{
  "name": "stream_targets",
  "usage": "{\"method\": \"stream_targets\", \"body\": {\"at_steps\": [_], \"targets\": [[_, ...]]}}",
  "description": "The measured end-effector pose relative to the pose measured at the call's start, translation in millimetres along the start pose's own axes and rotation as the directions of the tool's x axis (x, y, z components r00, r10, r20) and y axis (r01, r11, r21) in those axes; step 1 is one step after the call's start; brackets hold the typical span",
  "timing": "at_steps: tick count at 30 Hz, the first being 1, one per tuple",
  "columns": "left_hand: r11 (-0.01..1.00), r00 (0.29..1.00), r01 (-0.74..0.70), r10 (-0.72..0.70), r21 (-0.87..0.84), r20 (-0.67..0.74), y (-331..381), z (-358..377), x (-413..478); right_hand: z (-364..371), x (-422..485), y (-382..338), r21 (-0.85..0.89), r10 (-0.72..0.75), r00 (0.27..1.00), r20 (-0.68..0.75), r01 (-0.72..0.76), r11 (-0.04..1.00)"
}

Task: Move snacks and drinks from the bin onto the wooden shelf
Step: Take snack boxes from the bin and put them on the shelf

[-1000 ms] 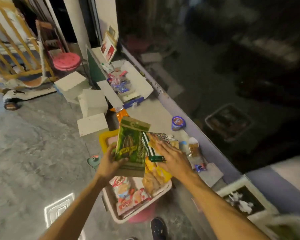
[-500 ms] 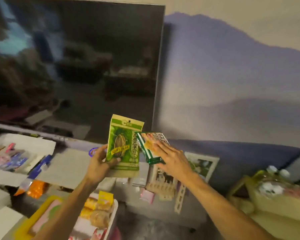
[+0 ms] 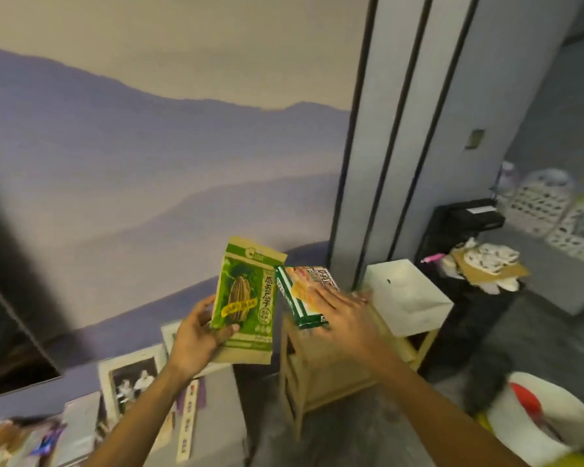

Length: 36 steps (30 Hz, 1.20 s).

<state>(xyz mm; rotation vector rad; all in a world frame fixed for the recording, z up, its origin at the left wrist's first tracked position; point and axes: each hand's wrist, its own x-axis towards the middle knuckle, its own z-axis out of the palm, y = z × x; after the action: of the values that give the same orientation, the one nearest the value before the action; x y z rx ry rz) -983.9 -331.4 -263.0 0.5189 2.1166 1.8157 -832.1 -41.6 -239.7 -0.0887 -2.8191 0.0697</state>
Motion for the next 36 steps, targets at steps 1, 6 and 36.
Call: {"method": "stream_targets", "body": {"at_steps": [1,6,36], "targets": [[1.0,1.0,-0.004,0.004,-0.005,0.012,2,30,9,-3,-11,30,0.0,0.026,0.999,0.018,-0.026,1.0],[0.999,0.989,0.048,-0.045,-0.024,0.143,10,156,46,-5,-62,149,0.071,0.146,0.989,0.015,-0.146,0.987],[0.852,0.842,0.522,-0.522,0.035,0.139,-99,625,333,151,15,593,0.039,0.334,0.83,0.447,-0.391,0.919]]}}
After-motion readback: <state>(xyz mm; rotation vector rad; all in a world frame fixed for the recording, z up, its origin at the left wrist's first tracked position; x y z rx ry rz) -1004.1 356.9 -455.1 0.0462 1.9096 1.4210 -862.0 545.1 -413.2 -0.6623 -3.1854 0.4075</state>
